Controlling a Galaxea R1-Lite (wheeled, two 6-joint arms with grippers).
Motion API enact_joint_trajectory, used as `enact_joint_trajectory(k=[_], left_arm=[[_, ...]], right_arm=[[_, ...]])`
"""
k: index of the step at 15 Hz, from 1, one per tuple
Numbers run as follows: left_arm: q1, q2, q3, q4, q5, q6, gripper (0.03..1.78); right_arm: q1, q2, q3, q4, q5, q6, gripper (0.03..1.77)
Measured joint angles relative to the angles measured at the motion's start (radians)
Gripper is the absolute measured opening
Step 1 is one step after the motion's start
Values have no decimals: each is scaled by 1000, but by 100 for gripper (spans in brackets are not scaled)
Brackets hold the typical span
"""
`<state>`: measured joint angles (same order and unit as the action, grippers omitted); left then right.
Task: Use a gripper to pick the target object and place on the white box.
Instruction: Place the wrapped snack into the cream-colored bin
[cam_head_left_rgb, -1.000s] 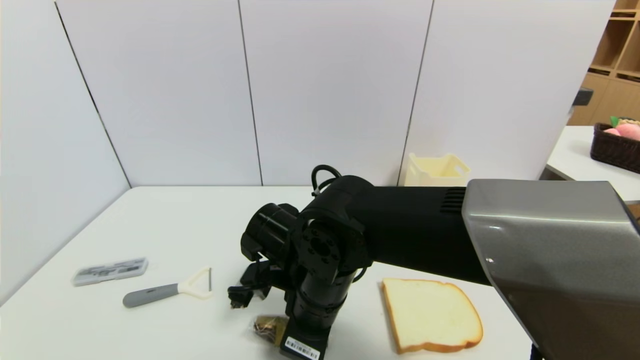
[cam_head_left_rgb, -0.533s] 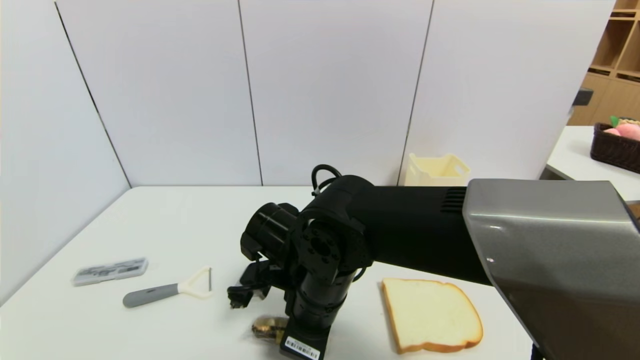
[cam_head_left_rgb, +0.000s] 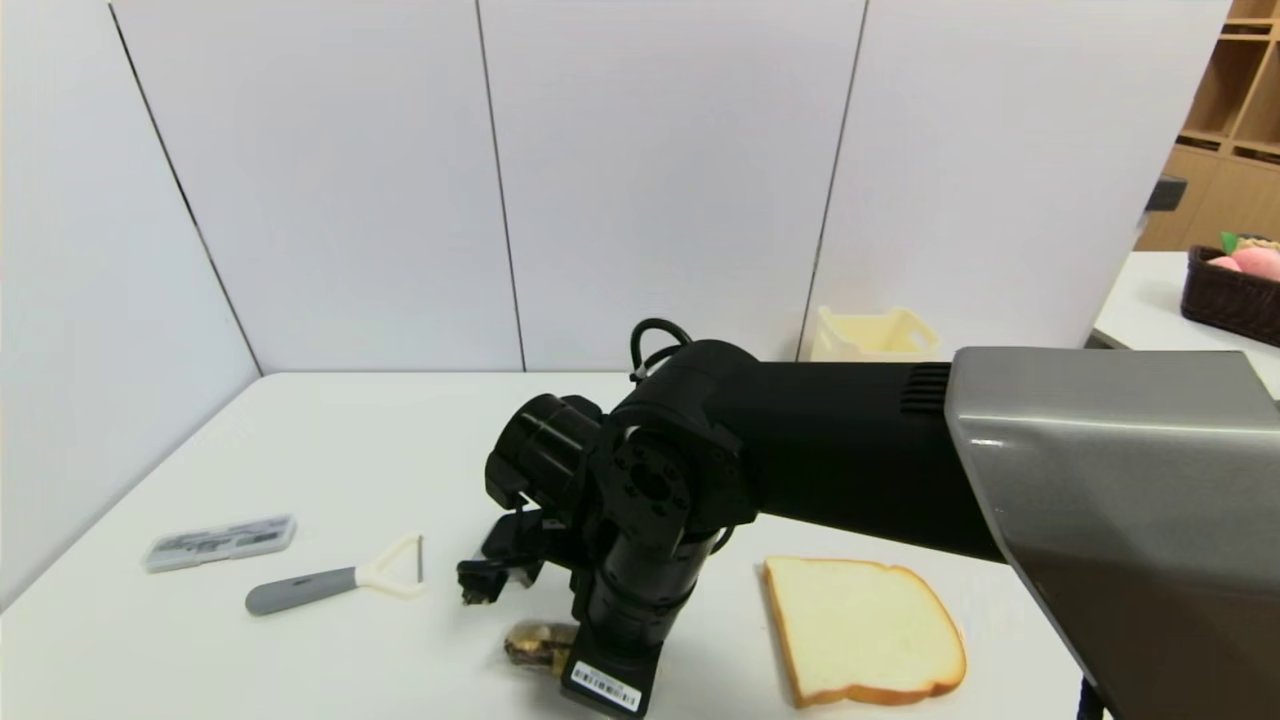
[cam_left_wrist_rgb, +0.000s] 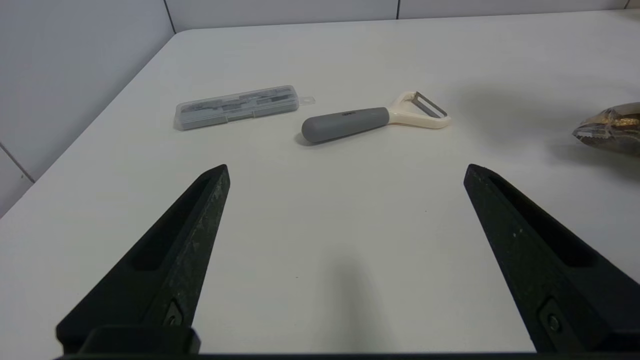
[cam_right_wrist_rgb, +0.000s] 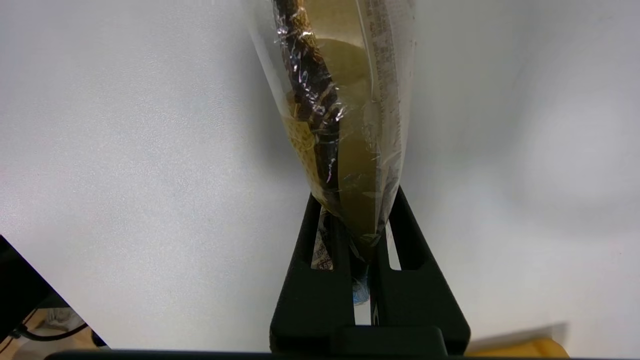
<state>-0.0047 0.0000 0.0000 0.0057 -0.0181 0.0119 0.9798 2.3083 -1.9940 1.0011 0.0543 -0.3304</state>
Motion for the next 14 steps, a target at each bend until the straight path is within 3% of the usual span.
enact_joint_trajectory(k=[14], left_arm=[[0, 0, 0, 0, 0, 0, 169]], right_arm=[[-55, -127, 3, 34, -14, 8, 15]])
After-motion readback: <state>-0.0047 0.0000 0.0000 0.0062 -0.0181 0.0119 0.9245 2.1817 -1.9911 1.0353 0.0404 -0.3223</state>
